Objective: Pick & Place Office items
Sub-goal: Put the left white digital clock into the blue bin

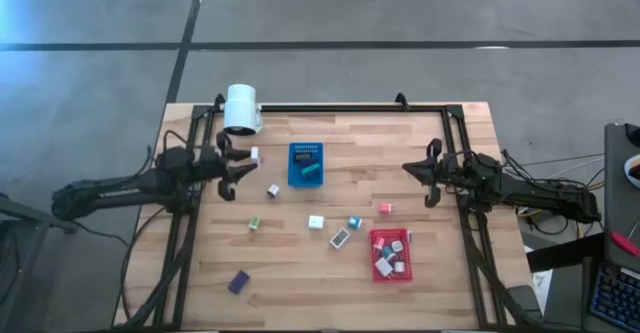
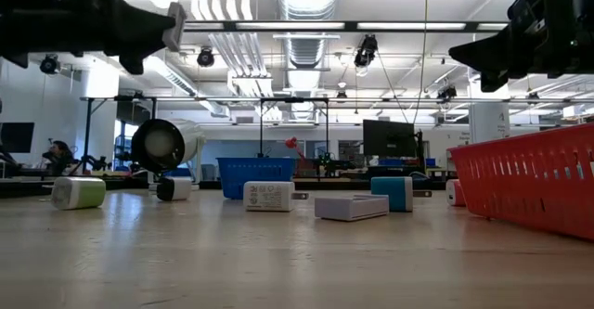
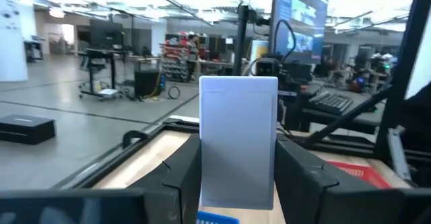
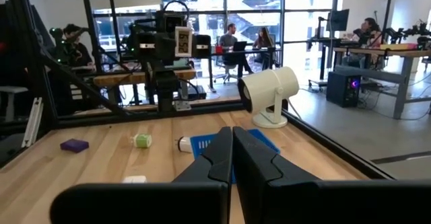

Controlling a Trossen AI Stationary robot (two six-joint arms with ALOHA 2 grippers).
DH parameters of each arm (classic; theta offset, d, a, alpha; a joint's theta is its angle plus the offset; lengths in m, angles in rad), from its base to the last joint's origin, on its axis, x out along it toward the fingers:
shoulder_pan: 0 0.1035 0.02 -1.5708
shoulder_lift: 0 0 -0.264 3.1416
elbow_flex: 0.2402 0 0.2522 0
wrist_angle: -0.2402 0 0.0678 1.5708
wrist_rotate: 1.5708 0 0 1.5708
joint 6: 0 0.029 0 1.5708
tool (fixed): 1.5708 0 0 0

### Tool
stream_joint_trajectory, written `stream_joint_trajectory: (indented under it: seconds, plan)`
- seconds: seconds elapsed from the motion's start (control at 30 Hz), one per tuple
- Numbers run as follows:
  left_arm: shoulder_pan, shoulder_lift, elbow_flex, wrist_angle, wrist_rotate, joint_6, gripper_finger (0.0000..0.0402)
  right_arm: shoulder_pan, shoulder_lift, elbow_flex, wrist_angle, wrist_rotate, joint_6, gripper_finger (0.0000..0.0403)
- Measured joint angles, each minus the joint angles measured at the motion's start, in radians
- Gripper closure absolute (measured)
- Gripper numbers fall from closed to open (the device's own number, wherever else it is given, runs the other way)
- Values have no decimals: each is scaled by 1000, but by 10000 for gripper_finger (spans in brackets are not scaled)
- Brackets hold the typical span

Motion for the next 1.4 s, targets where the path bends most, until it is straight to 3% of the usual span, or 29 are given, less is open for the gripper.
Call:
stream_joint_trajectory:
  seconds: [0.33,1.4]
  plan:
    - [0,-86,-78,0,-53,45,255,0,50,-8,-1,0,19,394]
    - [12,-97,-134,-40,-37,113,255,0,67,-8,61,0,4,394]
